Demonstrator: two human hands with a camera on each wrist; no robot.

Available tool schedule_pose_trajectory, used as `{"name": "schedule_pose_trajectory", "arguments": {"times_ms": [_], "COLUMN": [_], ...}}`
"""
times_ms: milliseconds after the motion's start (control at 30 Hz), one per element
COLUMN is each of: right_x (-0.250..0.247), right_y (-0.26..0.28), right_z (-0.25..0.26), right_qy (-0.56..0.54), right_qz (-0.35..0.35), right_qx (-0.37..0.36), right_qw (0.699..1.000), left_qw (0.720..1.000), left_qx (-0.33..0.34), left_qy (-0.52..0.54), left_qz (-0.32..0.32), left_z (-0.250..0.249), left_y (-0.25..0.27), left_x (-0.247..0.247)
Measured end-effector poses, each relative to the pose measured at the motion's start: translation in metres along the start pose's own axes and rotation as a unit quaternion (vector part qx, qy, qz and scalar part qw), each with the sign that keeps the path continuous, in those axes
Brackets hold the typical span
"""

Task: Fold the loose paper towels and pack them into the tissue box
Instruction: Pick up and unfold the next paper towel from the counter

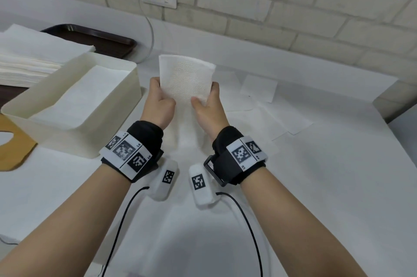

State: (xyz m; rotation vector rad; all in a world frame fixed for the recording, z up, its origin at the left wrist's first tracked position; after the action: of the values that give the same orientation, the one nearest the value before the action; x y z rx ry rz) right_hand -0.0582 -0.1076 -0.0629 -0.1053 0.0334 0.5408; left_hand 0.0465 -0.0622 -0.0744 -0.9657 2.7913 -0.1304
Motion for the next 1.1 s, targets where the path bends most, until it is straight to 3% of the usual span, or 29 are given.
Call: {"name": "schedule_pose_trajectory", "arguments": {"times_ms": [200,333,433,500,567,633,800,933,1100], "right_x": [0.002,0.003,-0.002,-0.005,-0.006,-0.006,0.002,0.007,0.004], "right_y": [-0.001,0.0,-0.002,-0.003,-0.004,-0.004,0.001,0.003,-0.003], "right_z": [0.004,0.004,0.021,0.034,0.046,0.054,0.04,0.02,0.021], "right_qy": [0.012,0.113,0.283,0.409,0.503,0.566,0.652,0.65,0.631], "right_qz": [-0.021,-0.013,0.025,0.043,0.051,0.064,0.134,0.181,0.171], "right_qx": [-0.049,-0.035,-0.098,-0.13,-0.156,-0.161,-0.122,-0.051,-0.035], "right_qw": [0.999,0.993,0.954,0.902,0.849,0.806,0.736,0.736,0.756], "left_qw": [0.994,0.997,0.979,0.967,0.975,0.989,0.974,0.951,0.965], "left_qx": [0.051,0.03,0.117,0.153,0.111,0.019,-0.132,-0.178,-0.199], "left_qy": [0.082,0.023,-0.088,-0.161,-0.187,-0.143,-0.183,-0.249,-0.168], "left_qz": [-0.055,-0.064,-0.144,-0.127,-0.044,0.02,0.03,0.044,0.008], "left_z": [-0.013,-0.009,-0.016,-0.022,-0.019,-0.011,0.018,0.037,0.035], "left_y": [0.001,0.0,-0.004,-0.006,-0.014,-0.021,-0.023,-0.021,-0.018], "left_x": [-0.009,-0.012,-0.029,-0.035,-0.036,-0.035,-0.029,-0.025,-0.026]}}
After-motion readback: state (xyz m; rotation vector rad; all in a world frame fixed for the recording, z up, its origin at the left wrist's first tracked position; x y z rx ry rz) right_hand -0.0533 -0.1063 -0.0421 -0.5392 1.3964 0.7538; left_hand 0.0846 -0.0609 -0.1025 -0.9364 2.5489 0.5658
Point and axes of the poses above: each hand's wrist, its own y-axis away from the middle knuckle, its own x-axis out of the palm, z = x × y, the point moved 2 cm from there along -y, towards the middle knuckle, and after that the axes turned 6 degrees about -y, right-handed, at the moved point
